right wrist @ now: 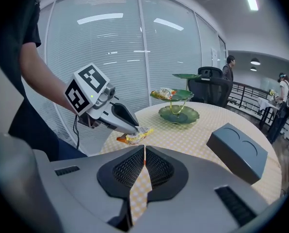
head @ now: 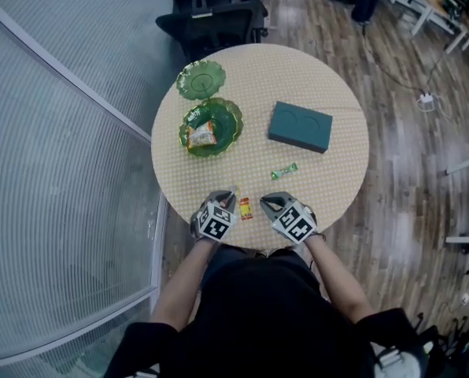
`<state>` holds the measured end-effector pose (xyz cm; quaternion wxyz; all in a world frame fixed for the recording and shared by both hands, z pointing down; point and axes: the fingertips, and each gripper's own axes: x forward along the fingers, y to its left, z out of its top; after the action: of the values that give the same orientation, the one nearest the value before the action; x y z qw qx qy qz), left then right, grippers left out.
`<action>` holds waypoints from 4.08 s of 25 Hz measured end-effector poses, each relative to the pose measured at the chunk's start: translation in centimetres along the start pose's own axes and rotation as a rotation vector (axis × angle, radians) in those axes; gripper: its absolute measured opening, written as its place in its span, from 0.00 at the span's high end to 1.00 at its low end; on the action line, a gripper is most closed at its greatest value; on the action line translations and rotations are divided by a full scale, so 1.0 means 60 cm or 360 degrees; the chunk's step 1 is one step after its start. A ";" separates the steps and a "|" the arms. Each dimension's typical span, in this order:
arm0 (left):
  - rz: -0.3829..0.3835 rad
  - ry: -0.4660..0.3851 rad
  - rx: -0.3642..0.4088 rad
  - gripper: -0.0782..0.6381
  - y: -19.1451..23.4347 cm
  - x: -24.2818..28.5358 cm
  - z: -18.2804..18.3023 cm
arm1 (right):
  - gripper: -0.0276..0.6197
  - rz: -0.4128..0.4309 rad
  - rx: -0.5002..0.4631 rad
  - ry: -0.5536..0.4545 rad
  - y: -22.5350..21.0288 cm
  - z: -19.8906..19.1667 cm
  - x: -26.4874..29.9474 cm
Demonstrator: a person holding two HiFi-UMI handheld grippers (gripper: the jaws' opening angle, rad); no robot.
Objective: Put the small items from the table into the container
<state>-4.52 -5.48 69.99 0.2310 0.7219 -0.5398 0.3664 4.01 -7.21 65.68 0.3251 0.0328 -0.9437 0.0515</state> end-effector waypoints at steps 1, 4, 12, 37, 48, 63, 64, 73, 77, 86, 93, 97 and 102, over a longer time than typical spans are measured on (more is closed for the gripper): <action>0.0002 -0.0008 -0.0008 0.83 -0.004 -0.006 0.000 | 0.91 -0.0001 -0.0006 -0.0010 0.001 0.003 -0.003; -0.0005 -0.0040 -0.0052 0.83 -0.017 -0.026 0.006 | 0.91 -0.0003 -0.0018 -0.0033 0.004 0.008 -0.006; -0.0051 -0.0144 -0.0127 0.83 -0.028 -0.034 0.020 | 0.91 -0.0095 -0.0015 0.0032 -0.011 -0.001 0.001; -0.0076 -0.0400 -0.0001 0.83 0.166 -0.112 0.117 | 0.91 -0.0196 0.0036 0.0110 -0.024 0.117 0.089; -0.0140 -0.0551 0.0097 0.83 0.237 -0.141 0.180 | 0.91 -0.0316 0.0150 0.0116 -0.015 0.140 0.133; -0.0140 -0.0321 0.0441 0.83 0.279 -0.053 0.182 | 0.91 -0.0440 0.0294 0.0115 -0.019 0.135 0.168; -0.0128 -0.0312 0.0459 0.82 0.281 -0.047 0.184 | 0.91 -0.0448 0.0303 0.0114 -0.021 0.134 0.167; -0.0087 -0.0353 0.0552 0.80 0.282 -0.026 0.199 | 0.91 -0.0478 0.0330 0.0110 -0.027 0.126 0.158; -0.0110 -0.0417 0.0477 0.76 0.278 -0.031 0.204 | 0.91 -0.0478 0.0328 0.0110 -0.025 0.124 0.155; -0.0140 -0.0674 0.0238 0.76 0.294 -0.088 0.220 | 0.91 -0.0468 0.0297 0.0086 -0.019 0.133 0.157; -0.0186 -0.0823 0.0138 0.78 0.303 -0.136 0.189 | 0.91 -0.0438 0.0333 -0.0023 -0.011 0.152 0.151; -0.0170 -0.0797 0.0115 0.84 0.304 -0.145 0.153 | 0.91 -0.0434 0.0316 -0.0045 -0.005 0.155 0.147; -0.0132 -0.0765 0.0041 0.88 0.311 -0.158 0.108 | 0.91 -0.0426 0.0296 -0.0067 0.005 0.160 0.145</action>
<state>-21.85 -10.20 57.40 0.1015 0.8128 -0.5443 0.1811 -8.70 -8.27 63.52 0.3048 0.1893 -0.9287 0.0942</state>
